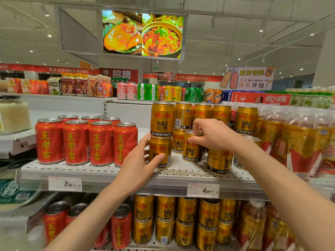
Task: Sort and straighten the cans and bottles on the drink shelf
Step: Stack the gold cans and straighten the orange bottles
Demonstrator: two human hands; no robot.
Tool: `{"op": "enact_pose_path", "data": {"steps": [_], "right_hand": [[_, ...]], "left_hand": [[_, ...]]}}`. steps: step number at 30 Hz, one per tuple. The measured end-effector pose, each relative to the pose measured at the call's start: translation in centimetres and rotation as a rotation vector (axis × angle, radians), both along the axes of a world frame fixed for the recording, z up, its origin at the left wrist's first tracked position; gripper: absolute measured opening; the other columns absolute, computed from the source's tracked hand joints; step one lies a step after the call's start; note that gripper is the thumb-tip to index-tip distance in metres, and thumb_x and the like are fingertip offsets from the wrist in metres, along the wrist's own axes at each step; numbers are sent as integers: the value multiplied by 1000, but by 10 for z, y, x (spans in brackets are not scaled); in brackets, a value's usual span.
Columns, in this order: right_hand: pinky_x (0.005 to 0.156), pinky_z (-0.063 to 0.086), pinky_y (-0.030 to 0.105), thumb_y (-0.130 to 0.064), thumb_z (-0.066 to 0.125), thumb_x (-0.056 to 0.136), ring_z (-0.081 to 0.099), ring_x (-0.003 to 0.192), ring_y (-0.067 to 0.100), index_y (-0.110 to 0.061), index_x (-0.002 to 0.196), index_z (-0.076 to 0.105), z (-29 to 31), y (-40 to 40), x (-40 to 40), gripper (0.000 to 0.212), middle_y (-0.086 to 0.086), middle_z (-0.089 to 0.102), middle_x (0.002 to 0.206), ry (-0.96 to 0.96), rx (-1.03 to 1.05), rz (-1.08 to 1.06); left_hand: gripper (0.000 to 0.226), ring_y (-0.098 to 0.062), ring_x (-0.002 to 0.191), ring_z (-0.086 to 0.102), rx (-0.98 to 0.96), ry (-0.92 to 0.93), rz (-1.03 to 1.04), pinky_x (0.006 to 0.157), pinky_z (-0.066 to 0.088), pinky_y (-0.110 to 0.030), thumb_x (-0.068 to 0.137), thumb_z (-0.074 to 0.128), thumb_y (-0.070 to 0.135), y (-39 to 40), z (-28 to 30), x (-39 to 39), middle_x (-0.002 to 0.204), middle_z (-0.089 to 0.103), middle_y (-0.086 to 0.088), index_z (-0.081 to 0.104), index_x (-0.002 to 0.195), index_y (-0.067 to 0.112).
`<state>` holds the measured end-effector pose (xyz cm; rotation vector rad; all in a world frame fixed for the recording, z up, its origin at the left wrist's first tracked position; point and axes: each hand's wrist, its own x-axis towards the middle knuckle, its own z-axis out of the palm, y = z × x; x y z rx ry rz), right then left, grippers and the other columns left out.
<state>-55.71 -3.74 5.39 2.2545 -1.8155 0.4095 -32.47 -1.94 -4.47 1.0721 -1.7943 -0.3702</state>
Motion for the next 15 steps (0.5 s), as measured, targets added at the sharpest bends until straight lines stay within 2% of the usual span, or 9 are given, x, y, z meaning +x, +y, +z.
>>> {"op": "enact_pose_path", "data": {"steps": [2,5,8,11,15], "right_hand": [[70,45,30,-51,66,91,61,94,19,-23,101,55,3,-1,0,32,0,67,105,-1,28,12],[72,44,29,-47,70,89,60,97,18,-22,98,58,5,-2,-3,29,-3,65,108,-79,57,62],[73,51,30,-48,72,87,60,95,15,-24,93,60,6,2,-5,27,-7,65,105,-163,76,147],[80,59,37,-48,73,86,64,93,13,-28,90,60,4,8,-2,25,-5,69,111,-186,69,227],[88,58,41,-47,74,86,65,99,12,-27,89,61,2,14,1,24,-4,69,115,-219,51,283]], "left_hand": [[67,11,102,54,-14,-21,-10,91,47,-18,92,68,39,-1,-1,1,118,46,39,31,148,47],[68,5,105,56,-12,-12,-21,96,48,-24,92,68,38,-1,-1,2,124,50,27,30,147,48],[66,6,106,54,-11,-12,-23,94,45,-21,93,67,37,0,-2,3,124,48,29,28,144,51],[65,15,99,52,-21,-14,-27,95,45,-22,93,67,38,-1,-3,3,120,47,35,26,140,56],[68,12,103,53,-25,-10,-21,95,44,-21,93,66,39,-4,-5,3,127,50,26,28,148,49]]}}
